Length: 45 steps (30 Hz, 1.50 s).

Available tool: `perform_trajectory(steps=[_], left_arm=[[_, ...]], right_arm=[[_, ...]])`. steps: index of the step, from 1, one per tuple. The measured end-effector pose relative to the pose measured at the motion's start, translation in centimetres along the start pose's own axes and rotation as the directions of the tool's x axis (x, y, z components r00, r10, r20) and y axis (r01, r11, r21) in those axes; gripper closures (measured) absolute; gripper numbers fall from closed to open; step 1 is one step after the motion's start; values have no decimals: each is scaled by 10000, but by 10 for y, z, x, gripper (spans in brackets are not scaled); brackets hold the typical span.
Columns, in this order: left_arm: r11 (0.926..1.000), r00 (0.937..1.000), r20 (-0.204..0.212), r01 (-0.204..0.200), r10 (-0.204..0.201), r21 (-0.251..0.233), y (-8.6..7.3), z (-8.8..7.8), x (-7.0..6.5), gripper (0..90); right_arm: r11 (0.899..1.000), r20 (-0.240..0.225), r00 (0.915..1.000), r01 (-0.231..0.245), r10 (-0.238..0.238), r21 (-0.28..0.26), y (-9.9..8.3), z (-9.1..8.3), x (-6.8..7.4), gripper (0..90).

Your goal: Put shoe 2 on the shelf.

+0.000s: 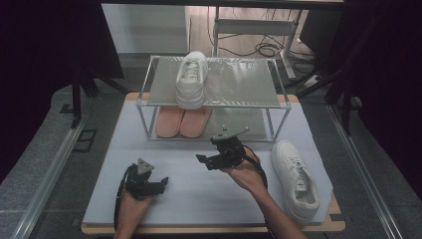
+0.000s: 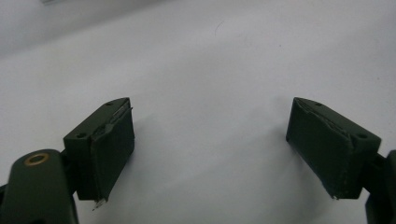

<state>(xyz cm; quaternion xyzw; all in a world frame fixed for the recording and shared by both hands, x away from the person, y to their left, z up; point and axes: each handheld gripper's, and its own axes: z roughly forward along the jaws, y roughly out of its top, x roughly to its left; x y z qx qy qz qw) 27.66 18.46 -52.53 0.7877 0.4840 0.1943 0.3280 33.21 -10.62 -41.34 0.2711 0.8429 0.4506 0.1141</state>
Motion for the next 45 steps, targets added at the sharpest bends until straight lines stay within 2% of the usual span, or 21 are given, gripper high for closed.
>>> perform_trajectory(steps=[5, 9, 14, 18, 22, 27, 31, 36, 39, 45], left_arm=[[10000, 10000, 0, -9, 9, 22, 0, 0, 0, 154], [10000, 10000, 4, -4, 3, 23, 0, 0, 0, 154], [10000, 10000, 3, 7, -7, 13, 0, 0, 0, 154], [10000, 10000, -4, -10, 10, 15, 0, 0, 0, 154], [10000, 10000, -10, -13, 14, 9, 0, 0, 0, 154], [10000, 10000, -13, -22, 22, 5, 0, 0, 0, 154], [10000, 10000, -15, -21, 21, 3, 0, 0, 0, 154], [10000, 10000, -20, -17, 17, -3, 0, 0, 0, 154], [10000, 10000, -13, -16, 16, -1, 0, 0, 0, 154], [10000, 10000, 4, -21, 21, 19, 0, 0, 0, 154]], right_arm=[[9995, -175, 9994, -305, 304, -36, -8, -8, 0, 187], [9998, 17, 10000, 1, -2, 202, -15, -15, 0, 161], [9976, 179, 9997, 156, -168, 678, -23, -22, -3, 151], [9955, 207, 9994, -306, 289, 892, -30, -29, -9, 153], [9904, 434, 9969, -707, 660, 1188, -37, -38, -18, 138], [9866, 724, 9945, -850, 755, 1394, -44, -52, -28, 105], [9824, 1164, 9903, -946, 762, 1612, -50, -62, -34, 109], [9768, 1773, 9807, -1144, 820, 1812, -55, -76, -43, 259], [9742, 1795, 9785, -1347, 1019, 1808, -58, -85, -51, 345], [9677, 2539, 9592, -1740, 1245, 1826, -65, -104, -66, 506]])
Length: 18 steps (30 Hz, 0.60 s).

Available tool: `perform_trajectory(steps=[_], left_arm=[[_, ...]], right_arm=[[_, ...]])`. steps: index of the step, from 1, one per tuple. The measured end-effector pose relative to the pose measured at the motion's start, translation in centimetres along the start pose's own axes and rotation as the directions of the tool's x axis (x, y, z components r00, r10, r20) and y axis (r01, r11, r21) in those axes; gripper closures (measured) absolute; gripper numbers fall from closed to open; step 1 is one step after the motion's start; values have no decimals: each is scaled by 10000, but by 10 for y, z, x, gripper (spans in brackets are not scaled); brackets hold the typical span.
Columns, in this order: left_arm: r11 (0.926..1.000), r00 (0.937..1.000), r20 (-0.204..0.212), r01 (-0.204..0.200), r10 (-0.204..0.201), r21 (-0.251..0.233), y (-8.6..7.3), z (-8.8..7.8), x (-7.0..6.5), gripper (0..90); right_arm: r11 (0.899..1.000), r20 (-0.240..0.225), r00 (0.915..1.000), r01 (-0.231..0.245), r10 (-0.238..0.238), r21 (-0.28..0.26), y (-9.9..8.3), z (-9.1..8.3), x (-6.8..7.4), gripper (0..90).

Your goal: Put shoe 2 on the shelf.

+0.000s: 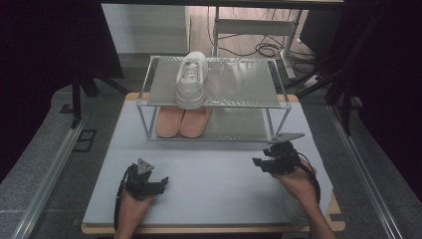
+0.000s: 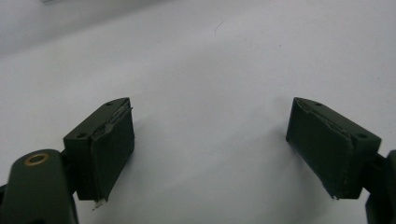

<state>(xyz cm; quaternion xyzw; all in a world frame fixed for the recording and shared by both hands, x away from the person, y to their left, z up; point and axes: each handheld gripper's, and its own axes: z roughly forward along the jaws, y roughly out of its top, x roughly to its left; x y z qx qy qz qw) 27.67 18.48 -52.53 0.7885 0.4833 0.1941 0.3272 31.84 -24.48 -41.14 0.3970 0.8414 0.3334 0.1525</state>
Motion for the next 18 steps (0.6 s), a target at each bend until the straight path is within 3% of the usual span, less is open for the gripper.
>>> perform_trajectory(steps=[8, 18], left_arm=[[10000, 10000, 4, -16, 16, 45, 0, 0, 0, 154], [10000, 10000, 12, 8, -8, 55, 0, 0, 0, 153]], right_arm=[[9955, 499, 9943, -946, 947, -48, -14, -18, -33, 692], [9884, 1402, 9786, -1518, 1507, -31, -31, -39, -63, 849]])
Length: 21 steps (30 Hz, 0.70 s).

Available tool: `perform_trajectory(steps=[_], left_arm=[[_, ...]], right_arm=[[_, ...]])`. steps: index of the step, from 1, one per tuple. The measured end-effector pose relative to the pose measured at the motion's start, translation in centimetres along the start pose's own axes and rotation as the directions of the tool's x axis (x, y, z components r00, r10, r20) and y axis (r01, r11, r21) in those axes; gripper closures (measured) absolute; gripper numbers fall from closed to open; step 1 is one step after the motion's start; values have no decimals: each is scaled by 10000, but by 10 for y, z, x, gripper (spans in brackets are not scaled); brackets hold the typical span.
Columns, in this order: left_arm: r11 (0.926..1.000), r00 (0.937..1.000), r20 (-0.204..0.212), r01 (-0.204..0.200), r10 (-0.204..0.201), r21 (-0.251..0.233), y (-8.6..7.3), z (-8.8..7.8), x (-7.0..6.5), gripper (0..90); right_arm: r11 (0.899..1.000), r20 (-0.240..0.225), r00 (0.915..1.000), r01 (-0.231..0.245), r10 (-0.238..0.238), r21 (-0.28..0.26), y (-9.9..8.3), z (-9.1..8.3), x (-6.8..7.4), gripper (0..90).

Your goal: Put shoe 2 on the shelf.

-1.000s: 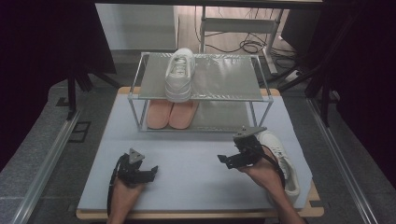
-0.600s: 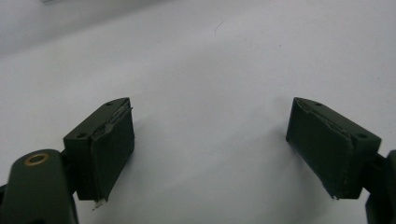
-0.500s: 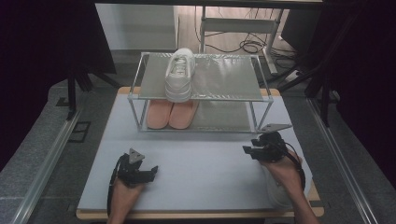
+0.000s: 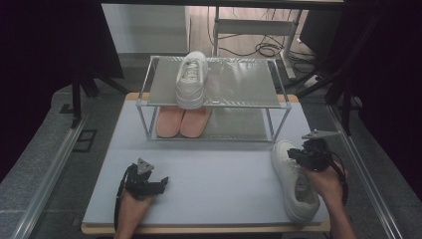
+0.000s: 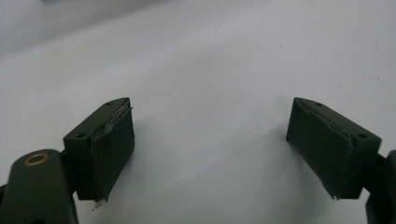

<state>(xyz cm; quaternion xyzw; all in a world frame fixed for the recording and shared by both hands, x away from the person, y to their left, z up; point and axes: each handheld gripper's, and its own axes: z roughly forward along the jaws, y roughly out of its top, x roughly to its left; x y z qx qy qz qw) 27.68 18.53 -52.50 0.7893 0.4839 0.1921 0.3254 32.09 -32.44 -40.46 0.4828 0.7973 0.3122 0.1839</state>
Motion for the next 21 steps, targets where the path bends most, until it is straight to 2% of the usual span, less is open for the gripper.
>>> perform_trajectory(steps=[5, 12, 21], left_arm=[[10000, 10000, -2, 7, -7, -2, 0, 0, 0, 153], [10000, 10000, -6, -15, 15, 12, 0, 0, 0, 153], [10000, 10000, -11, -15, 15, 9, 0, 0, 0, 153]], right_arm=[[9994, 493, 9982, -333, 330, 56, -10, -8, -16, 900], [9966, 989, 9925, -755, 720, 318, -30, -10, -34, 900], [9891, 1118, 9862, -1307, 1226, 683, -59, -2, -47, 900]])
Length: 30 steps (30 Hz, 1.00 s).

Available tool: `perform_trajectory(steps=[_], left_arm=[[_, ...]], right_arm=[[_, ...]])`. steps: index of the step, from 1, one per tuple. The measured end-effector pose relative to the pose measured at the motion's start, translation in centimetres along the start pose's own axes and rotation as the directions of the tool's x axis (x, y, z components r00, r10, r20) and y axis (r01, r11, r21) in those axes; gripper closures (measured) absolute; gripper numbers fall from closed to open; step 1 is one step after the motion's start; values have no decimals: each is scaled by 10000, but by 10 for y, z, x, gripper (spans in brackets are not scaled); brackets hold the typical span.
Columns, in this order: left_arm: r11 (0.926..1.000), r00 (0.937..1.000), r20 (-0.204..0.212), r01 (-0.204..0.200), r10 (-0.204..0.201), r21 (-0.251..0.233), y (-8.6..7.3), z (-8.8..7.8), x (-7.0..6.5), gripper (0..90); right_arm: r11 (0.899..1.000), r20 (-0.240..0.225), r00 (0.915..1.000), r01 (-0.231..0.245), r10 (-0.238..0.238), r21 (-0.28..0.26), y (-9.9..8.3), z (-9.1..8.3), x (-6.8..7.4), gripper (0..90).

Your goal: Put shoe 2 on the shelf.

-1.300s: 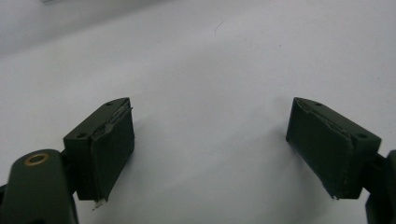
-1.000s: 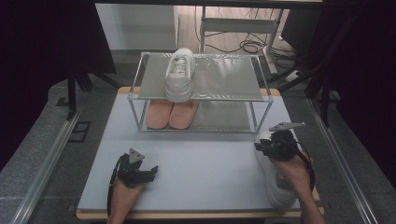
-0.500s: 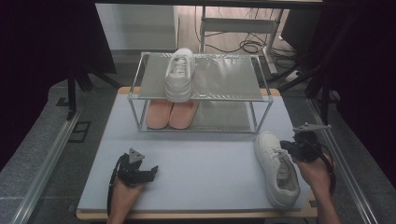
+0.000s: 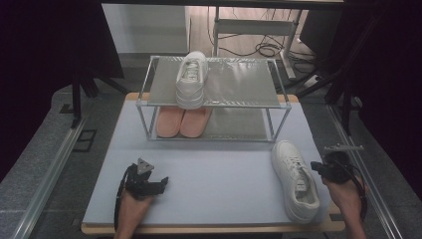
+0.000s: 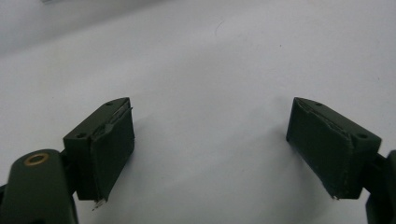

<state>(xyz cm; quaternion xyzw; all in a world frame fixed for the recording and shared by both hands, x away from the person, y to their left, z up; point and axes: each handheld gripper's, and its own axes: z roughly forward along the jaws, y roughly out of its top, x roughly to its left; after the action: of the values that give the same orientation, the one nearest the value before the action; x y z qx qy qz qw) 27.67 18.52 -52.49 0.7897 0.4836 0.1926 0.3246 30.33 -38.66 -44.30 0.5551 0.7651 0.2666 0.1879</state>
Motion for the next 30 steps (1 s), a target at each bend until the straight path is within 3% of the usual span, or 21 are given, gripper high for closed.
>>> perform_trajectory(steps=[8, 18, 30], left_arm=[[10000, 10000, -6, -13, 13, 7, 0, 0, 0, 153], [10000, 10000, -8, 0, 0, -2, 0, 0, 0, 153], [10000, 10000, -6, 2, -2, -4, 0, 0, 0, 153]], right_arm=[[9990, -361, 9989, -281, 293, 346, -22, 13, 0, 900], [9989, -430, 9982, -404, 415, 255, -26, 13, 7, 900], [9998, -984, 9950, -141, 156, 165, -15, 25, 43, 900]])
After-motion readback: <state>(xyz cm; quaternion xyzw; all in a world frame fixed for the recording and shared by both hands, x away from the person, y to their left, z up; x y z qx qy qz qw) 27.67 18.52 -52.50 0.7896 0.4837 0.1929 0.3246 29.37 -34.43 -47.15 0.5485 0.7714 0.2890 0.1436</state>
